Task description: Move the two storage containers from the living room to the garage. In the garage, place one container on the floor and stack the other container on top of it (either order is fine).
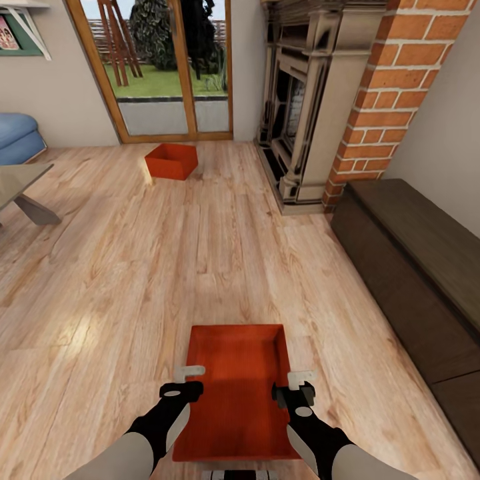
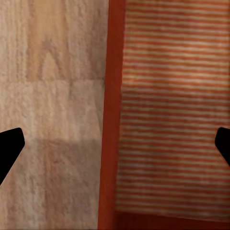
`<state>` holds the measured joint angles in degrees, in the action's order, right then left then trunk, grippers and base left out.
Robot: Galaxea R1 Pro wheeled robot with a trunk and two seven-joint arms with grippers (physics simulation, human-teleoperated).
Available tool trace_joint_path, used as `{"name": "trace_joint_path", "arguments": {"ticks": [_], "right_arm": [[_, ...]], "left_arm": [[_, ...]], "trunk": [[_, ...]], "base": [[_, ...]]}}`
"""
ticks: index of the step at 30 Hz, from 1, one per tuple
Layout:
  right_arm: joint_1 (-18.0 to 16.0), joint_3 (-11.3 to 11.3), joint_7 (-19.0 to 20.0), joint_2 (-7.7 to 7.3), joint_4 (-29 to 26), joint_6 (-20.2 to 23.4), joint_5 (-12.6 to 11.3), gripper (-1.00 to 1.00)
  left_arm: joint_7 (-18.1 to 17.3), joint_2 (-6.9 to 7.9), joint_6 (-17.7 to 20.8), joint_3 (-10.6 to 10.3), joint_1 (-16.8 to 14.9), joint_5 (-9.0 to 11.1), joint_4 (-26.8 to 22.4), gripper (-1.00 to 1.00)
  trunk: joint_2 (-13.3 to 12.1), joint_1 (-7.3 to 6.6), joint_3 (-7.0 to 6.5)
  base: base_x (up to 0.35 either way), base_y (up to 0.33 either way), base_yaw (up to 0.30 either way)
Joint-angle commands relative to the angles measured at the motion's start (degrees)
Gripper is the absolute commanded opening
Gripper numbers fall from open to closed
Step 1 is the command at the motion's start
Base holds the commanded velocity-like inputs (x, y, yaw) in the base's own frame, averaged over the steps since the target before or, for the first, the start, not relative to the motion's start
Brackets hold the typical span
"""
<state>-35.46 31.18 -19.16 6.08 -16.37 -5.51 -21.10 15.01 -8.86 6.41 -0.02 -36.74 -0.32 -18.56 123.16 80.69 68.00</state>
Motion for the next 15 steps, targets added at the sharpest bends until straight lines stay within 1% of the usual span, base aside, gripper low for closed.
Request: {"name": "trace_joint_path", "arguments": {"ticks": [1,7,13,15], "right_arm": [[0.0,0.5,-0.3,-0.01,0.0,-0.3,-0.6,1.00],[0.0,0.5,-0.3,-0.01,0.0,-0.3,-0.6,1.00],[0.0,0.5,-0.2,-0.01,0.1,-0.3,-0.6,1.00],[0.0,0.5,-0.2,-0.01,0.1,-0.3,-0.6,1.00]], "left_arm": [[0.2,-0.02,0.4,0.0,0.0,0.0,-0.1,1.00],[0.2,-0.02,0.3,-0.1,0.0,-0.1,-0.2,1.00],[0.2,-0.01,0.3,-0.1,0.0,-0.1,-0.2,1.00],[0.2,-0.01,0.3,-0.1,0.0,-0.1,-0.2,1.00]], "trunk": [[0.4,0.22,0.22],[0.4,0.22,0.22],[2.8,1.53,1.30],[2.8,1.53,1.30]], "base": [[0.000,0.000,0.000],[0.000,0.000,0.000],[0.000,0.000,0.000],[0.000,0.000,0.000]]}}
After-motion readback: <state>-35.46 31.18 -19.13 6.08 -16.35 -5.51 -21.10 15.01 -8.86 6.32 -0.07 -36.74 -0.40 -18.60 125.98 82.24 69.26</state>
